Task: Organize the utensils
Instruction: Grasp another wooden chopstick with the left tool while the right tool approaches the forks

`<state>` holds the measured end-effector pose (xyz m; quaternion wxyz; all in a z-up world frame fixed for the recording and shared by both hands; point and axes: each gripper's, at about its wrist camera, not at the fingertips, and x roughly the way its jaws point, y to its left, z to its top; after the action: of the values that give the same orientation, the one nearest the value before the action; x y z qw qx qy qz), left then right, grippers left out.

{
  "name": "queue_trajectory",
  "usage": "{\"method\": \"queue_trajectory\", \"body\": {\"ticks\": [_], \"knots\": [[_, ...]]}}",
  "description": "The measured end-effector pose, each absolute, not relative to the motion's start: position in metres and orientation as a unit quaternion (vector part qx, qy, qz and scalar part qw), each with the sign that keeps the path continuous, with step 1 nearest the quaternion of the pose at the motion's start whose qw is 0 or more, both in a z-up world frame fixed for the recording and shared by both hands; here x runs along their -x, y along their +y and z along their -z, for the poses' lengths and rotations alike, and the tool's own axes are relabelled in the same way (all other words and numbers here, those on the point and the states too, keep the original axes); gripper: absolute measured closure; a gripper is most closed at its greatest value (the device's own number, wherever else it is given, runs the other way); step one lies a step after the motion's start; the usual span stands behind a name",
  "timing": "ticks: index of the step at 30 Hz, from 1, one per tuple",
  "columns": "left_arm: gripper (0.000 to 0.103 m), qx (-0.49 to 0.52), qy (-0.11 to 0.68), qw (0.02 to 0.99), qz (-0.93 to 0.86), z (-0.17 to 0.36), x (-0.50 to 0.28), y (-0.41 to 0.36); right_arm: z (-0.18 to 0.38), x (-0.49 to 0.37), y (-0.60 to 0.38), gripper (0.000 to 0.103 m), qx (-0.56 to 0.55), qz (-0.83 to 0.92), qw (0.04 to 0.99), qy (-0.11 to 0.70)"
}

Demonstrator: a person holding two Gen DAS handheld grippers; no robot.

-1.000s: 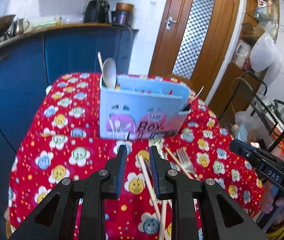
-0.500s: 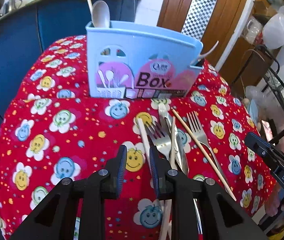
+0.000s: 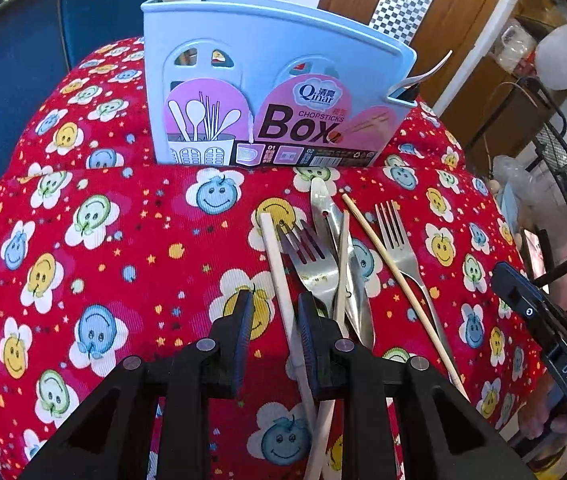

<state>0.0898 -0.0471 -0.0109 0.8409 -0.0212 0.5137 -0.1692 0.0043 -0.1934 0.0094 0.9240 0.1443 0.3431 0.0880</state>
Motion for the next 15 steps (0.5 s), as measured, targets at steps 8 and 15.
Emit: {"method": "queue_trajectory", "body": {"ticks": [8, 15], "knots": [[0.095, 0.049, 0.514, 0.839, 0.17, 0.012, -0.096, -0.04, -0.01, -0.011, -0.188, 0.078, -0.13, -0.092, 0.922, 0.352], [0.097, 0.079, 0.495, 0.847, 0.176, 0.012, -0.093, -0.023, -0.01, -0.016, -0.182, 0.078, -0.123, -0.091, 0.918, 0.366]]}}
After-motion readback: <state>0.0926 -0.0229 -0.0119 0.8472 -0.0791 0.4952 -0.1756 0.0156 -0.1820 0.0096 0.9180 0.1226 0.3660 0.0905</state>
